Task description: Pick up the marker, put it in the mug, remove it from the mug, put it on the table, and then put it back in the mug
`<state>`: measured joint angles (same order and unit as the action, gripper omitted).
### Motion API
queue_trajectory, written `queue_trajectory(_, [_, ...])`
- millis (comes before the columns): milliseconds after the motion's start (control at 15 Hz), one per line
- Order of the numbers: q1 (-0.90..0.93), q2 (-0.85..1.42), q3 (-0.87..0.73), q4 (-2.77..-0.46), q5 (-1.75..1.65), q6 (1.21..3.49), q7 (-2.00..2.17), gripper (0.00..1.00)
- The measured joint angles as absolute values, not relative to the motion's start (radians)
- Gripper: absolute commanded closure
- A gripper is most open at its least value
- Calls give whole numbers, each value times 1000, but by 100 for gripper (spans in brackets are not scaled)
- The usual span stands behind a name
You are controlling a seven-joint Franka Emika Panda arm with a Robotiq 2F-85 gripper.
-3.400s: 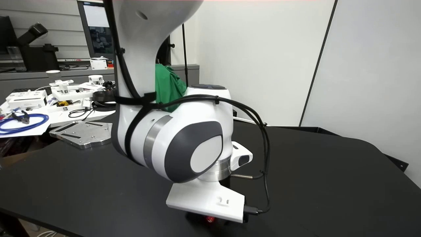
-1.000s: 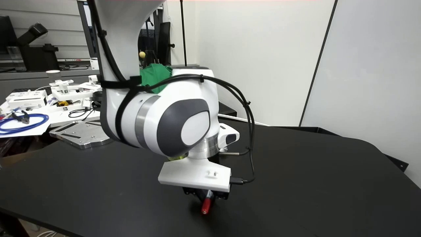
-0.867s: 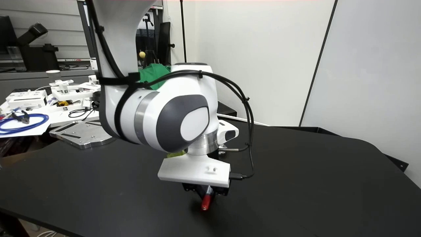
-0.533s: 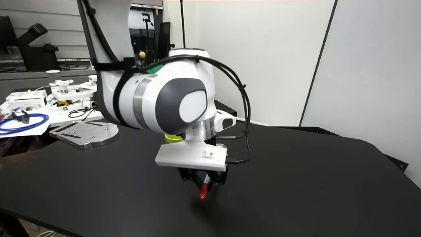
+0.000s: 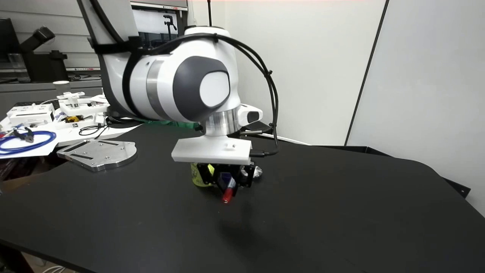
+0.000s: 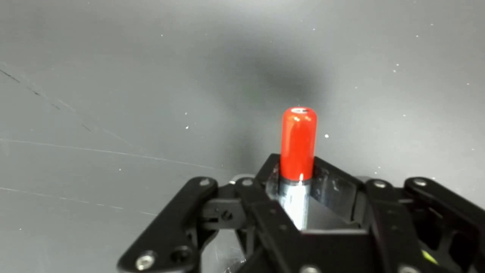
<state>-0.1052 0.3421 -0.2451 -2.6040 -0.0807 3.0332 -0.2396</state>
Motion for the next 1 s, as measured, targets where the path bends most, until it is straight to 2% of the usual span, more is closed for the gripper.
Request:
queue_trajectory(600, [-50,212,-233,-2602,-114,2930,-181,94])
queue_trajectory(1000, [-68,125,-134,-2575,5,2763,-177,94])
